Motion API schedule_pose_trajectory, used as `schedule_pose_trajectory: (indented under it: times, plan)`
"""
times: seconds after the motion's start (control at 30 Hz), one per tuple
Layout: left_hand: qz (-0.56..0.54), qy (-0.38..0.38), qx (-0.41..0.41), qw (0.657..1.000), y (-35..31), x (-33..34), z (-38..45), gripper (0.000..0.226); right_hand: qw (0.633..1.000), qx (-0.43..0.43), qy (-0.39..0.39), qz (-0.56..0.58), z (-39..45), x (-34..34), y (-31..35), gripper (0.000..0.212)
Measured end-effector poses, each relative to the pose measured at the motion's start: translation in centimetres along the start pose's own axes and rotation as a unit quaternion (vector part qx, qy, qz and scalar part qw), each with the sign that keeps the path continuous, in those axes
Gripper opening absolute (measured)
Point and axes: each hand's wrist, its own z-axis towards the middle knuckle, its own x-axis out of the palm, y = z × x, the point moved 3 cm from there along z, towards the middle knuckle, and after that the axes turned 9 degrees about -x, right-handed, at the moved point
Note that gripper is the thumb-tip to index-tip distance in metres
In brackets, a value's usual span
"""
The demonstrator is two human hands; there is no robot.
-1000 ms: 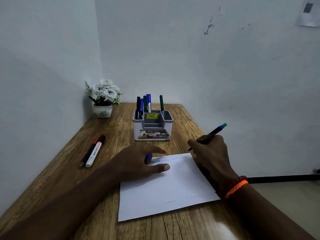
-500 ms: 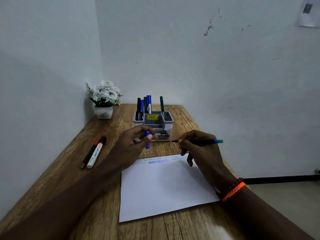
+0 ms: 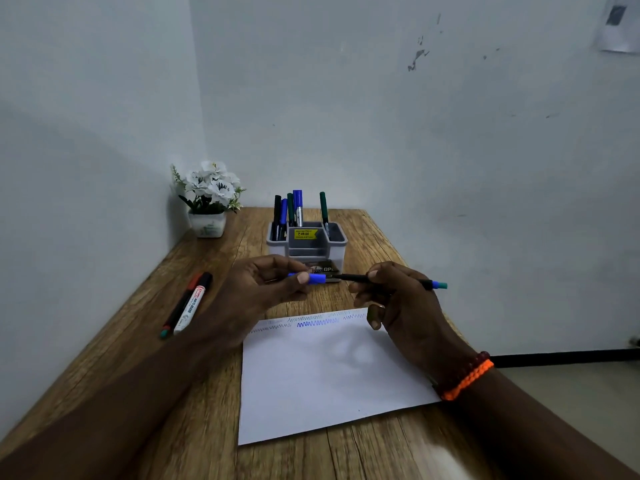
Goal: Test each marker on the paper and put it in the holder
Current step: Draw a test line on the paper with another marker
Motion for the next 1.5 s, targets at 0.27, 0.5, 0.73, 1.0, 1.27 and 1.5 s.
schedule_pose_trajectory:
  times: [0.27, 0.5, 0.73, 1.0, 1.27, 1.5]
  plan:
    - [-0.015, 0.012, -0.015, 1.000, -0.3, 0.5, -0.3, 0.017, 1.000, -0.004, 0.017, -0.017, -0.1, 0.1, -0.1, 0.020]
    - [0.002, 0.036, -0.028, 0.999, -0.2, 1.0, -0.4, 0.025, 0.999, 0.010, 0.034, -0.039, -0.2, 0.4, -0.3, 0.013]
    - [0.017, 0.032, -0.031, 0.999, -0.2, 1.5, -0.5, 0.026, 0.998, 0.005, 0.042, -0.050, -0.3, 0.6, -0.6, 0.008]
    - [0.014, 0.015, -0.031, 0.999, -0.1, 1.3, -0.4, 0.027, 0.998, 0.009, 0.052, -0.040, -0.5, 0.8, -0.9, 0.016]
    - [0.009, 0.010, -0.036, 0.999, -0.2, 1.4, -0.5, 0.029, 0.998, 0.021, 0.054, -0.030, -0.3, 0.8, -0.9, 0.023]
    - [0.007, 0.014, -0.025, 1.000, -0.4, 1.1, -0.1, 0.019, 0.998, 0.015, 0.052, -0.026, 0.3, 1.1, -1.2, 0.004]
